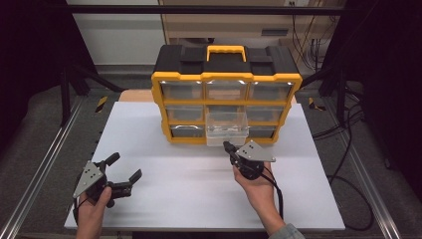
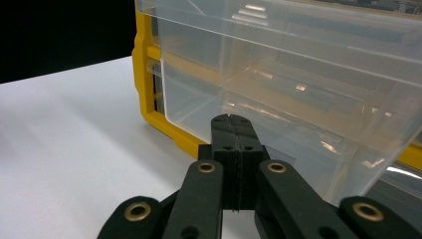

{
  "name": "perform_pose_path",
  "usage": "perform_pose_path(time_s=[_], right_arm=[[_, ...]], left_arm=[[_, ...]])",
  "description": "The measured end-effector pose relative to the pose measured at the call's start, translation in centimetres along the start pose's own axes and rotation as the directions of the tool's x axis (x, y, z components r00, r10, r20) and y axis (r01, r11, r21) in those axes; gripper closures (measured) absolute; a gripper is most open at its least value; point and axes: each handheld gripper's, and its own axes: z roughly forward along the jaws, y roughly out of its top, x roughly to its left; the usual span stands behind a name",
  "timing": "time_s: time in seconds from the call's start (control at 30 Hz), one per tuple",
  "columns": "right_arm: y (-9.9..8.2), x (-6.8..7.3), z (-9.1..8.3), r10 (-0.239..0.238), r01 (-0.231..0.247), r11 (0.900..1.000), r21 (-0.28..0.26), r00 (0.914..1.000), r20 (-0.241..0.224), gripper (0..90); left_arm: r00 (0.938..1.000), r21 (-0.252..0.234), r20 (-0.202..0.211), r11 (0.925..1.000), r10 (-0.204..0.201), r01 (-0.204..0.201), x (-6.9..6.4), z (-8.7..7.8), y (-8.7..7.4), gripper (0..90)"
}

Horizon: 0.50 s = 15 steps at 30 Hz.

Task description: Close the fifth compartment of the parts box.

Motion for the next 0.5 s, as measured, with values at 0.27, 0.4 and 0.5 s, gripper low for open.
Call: perform_pose_path(time_s=[0.27, 0.4, 0.5], right_arm=[[-0.07, -0.5, -0.27, 0.011, -0.011, 0.9999, -0.006, 0.9999, -0.01, 90.0], [-0.08, -0.72, -0.56, 0.029, -0.029, 0.9995, -0.01, 0.9996, -0.001, 90.0], [-0.13, -0.75, -0.44, 0.031, -0.031, 0.9995, -0.005, 0.9995, -0.007, 90.0]], left_arm=[[0.9999, 0.01, -0.013, 0.9999, -0.004, 0.004, -0.01, 0.01, -0.14, 0.7], [0.9999, 0.012, -0.012, 0.9999, -0.004, 0.004, -0.02, 0.08, -0.19, 0.7], [0.9999, 0.011, -0.012, 0.9999, -0.005, 0.006, 0.01, 0.04, -0.18, 0.7]])
